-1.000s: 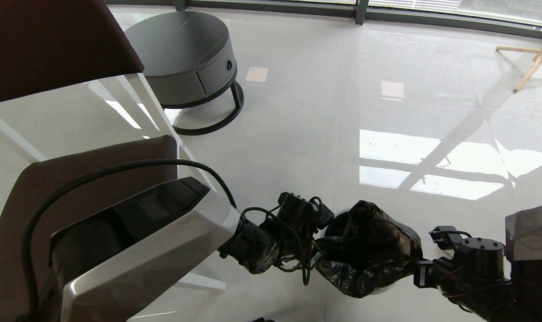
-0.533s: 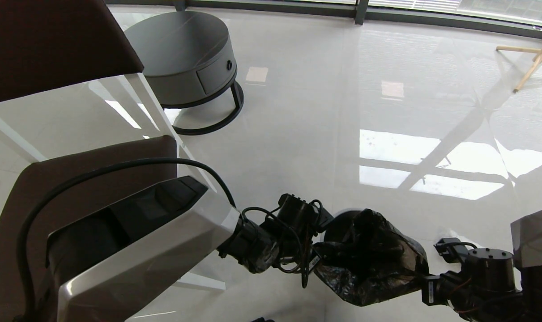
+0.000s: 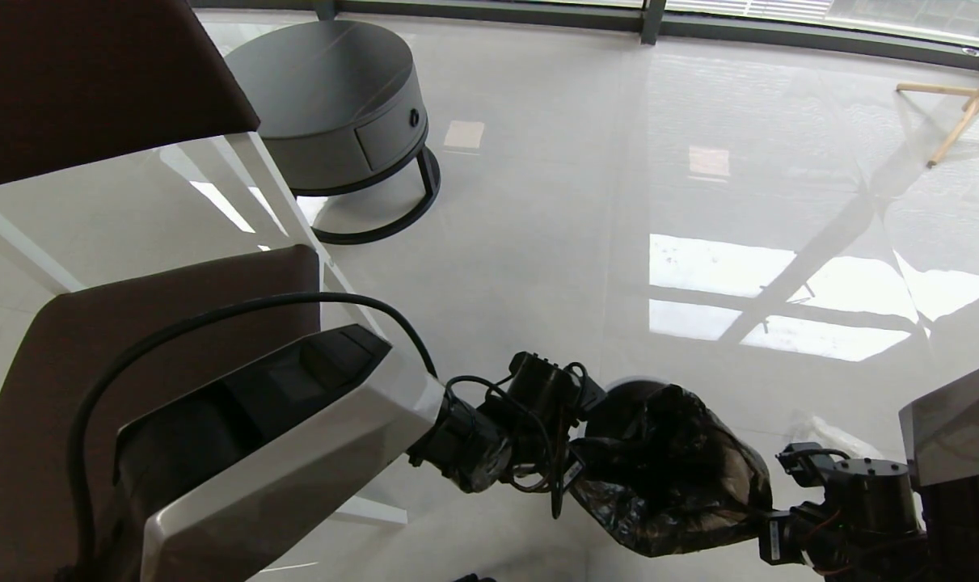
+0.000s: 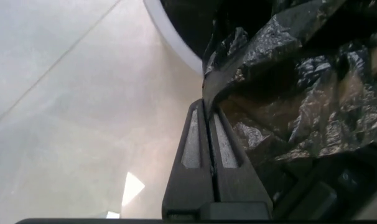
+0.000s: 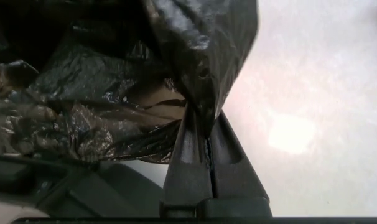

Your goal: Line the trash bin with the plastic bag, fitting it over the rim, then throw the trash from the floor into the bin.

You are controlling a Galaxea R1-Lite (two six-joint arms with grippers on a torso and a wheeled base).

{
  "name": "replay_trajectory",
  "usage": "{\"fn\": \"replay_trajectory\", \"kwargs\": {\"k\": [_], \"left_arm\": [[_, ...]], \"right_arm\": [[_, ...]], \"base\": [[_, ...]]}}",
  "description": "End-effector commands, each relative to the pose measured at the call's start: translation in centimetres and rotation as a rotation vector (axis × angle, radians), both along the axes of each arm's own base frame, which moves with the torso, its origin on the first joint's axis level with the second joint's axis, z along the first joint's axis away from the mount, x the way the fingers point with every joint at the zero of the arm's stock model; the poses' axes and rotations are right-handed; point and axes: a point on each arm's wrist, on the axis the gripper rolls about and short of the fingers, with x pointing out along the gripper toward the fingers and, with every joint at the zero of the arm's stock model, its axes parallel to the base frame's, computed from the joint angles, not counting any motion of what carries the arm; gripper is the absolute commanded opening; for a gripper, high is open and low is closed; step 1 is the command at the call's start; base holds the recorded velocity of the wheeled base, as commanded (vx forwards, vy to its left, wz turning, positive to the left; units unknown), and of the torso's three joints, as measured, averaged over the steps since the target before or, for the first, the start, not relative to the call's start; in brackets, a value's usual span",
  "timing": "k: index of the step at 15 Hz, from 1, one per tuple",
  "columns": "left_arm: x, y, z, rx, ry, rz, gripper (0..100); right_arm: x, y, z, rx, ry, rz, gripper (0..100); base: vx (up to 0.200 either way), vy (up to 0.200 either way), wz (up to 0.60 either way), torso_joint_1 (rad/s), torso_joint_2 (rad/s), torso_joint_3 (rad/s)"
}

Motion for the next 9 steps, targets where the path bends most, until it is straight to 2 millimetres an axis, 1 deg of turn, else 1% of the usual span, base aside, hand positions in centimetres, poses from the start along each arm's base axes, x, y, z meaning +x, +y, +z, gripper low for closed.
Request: {"fn": "replay_trajectory", "kwargs": {"k": [1,6,9], "left_arm": [[0.5,-0.5,-1.0,0.002,0.002,0.0,0],[1.4,-1.3,-0.7,-0.023,-0.027,0.027,0],[2.3,-1.4,-0.7,-0.038,-0.044,0.039,0]], "right_arm": [[0.6,0.0,-0.6,0.0,0.0,-0.006,0],[2.3,0.2,-1.3,0.004,-0.035,-0.008,0],[2.7,0.0,-1.4,0.005,-0.043,-0.021,0]], "base": [[0.0,0.0,0.0,0.0,0.0,0.0],[0.0,0.0,0.0,0.0,0.0,0.0],[0.0,0.0,0.0,0.0,0.0,0.0]]}}
